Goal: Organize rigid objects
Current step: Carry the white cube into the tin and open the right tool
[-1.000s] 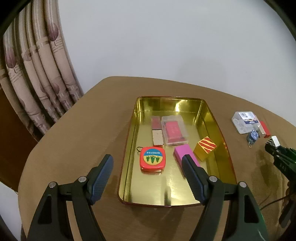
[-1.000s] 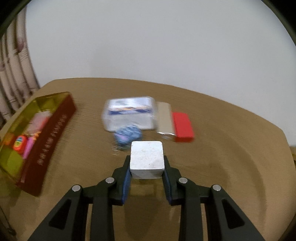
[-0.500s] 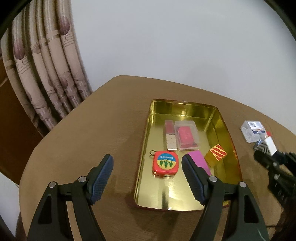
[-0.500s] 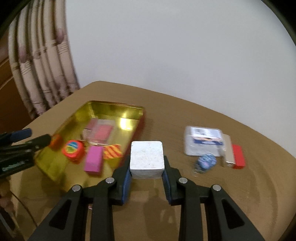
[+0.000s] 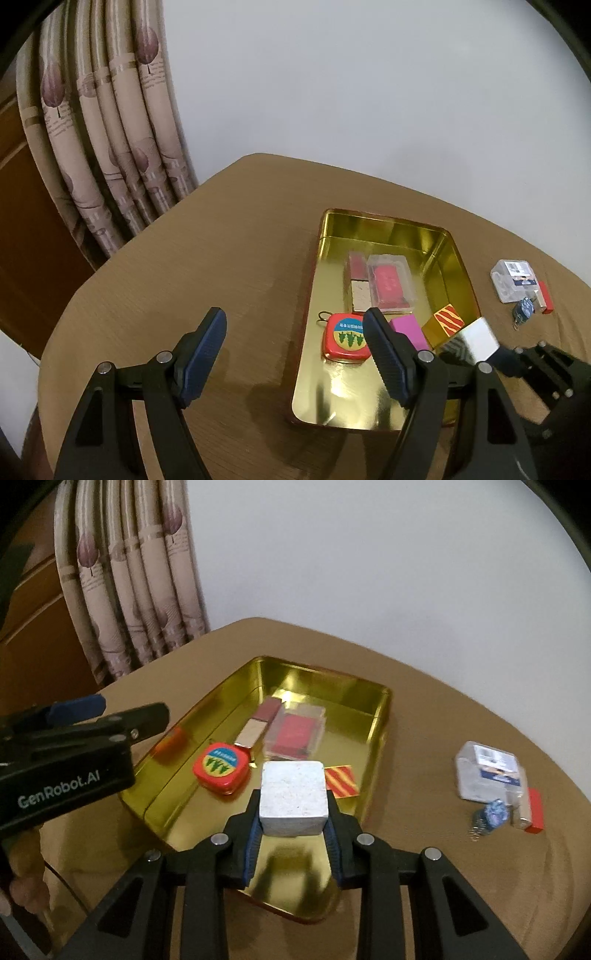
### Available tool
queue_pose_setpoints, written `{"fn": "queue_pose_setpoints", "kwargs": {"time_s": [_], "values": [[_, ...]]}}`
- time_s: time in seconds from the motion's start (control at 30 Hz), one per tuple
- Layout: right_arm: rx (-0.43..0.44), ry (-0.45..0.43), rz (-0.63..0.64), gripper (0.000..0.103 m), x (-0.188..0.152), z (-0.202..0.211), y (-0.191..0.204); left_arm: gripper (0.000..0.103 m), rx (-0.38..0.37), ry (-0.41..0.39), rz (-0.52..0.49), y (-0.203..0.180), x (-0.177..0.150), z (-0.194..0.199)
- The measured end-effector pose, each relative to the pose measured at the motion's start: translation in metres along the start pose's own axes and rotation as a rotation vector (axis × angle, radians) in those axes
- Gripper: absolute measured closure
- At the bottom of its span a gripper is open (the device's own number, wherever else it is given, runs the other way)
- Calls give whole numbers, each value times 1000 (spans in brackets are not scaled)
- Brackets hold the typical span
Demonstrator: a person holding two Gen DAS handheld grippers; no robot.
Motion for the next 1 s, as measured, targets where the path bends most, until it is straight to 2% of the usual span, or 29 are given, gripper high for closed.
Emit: {"fn": "queue_pose_setpoints", "kwargs": {"time_s": [1.0], "values": [[15, 62, -10, 72, -7, -30, 8, 30, -7, 6, 9, 3, 3, -2]]}}
Point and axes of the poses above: each gripper's, at about its wrist camera, not at the fingertips, and z roughly against the way its jaws point, y to its left, x to its top, the point moved 1 cm from there along -z, roughly the way its jaws point, and after that the axes turned 1 degree about -z, right-handed, at the moved point
